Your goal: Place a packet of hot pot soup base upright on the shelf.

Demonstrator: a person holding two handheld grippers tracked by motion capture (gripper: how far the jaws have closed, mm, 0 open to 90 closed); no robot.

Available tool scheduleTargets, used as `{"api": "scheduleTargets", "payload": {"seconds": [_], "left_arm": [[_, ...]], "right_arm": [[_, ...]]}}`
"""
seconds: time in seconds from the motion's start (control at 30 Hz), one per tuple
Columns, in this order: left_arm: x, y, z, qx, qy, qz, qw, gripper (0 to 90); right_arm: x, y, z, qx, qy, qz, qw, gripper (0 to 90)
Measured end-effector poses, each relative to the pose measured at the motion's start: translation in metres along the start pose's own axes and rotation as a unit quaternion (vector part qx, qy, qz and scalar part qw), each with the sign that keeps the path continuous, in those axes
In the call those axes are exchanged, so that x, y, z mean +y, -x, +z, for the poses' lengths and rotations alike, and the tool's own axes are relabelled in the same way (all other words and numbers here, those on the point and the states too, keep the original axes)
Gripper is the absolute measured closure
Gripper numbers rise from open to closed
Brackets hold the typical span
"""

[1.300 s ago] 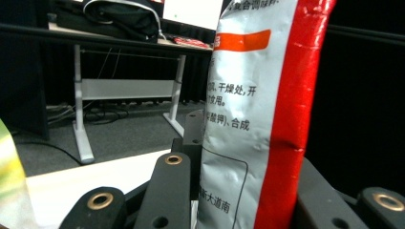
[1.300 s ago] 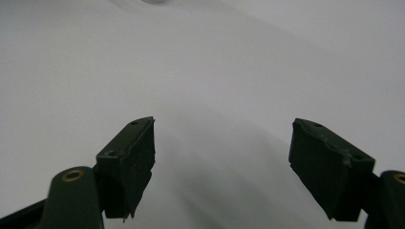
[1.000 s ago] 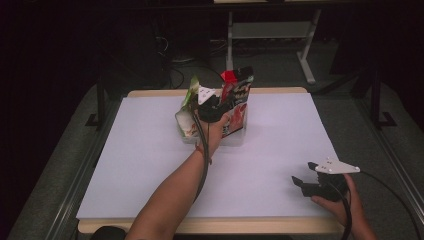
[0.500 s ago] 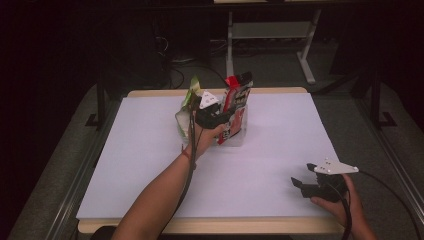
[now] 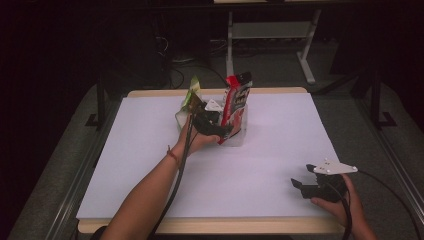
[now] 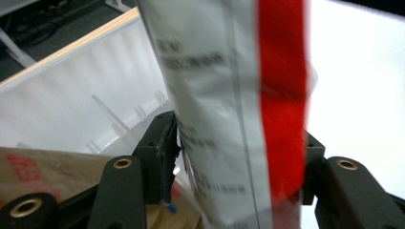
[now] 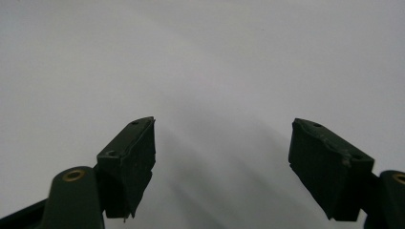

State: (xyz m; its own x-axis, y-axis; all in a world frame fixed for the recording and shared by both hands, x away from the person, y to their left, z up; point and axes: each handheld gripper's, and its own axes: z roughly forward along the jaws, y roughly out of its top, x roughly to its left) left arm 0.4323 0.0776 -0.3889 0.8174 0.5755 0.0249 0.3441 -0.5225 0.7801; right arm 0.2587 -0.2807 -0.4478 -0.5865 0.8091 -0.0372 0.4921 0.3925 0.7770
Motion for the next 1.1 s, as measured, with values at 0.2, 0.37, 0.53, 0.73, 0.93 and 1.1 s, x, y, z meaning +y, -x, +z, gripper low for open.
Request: {"api": "scheduleTargets", "payload": {"seconds": [0.2, 0.37, 0.53, 0.73, 0.93, 1.1], "left_arm": [[-0.004, 0.001, -0.001, 0.011, 0.001, -0.008, 0.9999, 53.0], [-0.009, 0.006, 0.007, 0.044, 0.024, -0.011, 0.9987, 58.7], [-0.013, 0.009, 0.015, 0.072, 0.041, -0.011, 0.9965, 61.9], [-0.013, 0.010, 0.021, 0.093, 0.043, 0.003, 0.9947, 63.2], [-0.017, 0.015, 0.027, 0.105, 0.044, 0.018, 0.9934, 63.6], [-0.021, 0.009, 0.023, 0.084, 0.056, 0.001, 0.9948, 59.6]], "right_arm": [[0.000, -0.002, 0.002, 0.005, -0.006, -0.007, 0.9999, 23.7], [0.001, -0.003, 0.003, 0.006, -0.009, -0.007, 0.9999, 23.7], [0.002, -0.004, 0.005, 0.008, -0.010, -0.009, 0.9999, 23.6], [0.003, -0.004, 0.005, 0.006, -0.009, -0.010, 0.9999, 23.7], [0.004, -0.006, 0.006, 0.007, -0.009, -0.014, 0.9998, 23.7], [0.003, -0.004, 0.006, 0.006, -0.009, -0.011, 0.9999, 23.6]]}}
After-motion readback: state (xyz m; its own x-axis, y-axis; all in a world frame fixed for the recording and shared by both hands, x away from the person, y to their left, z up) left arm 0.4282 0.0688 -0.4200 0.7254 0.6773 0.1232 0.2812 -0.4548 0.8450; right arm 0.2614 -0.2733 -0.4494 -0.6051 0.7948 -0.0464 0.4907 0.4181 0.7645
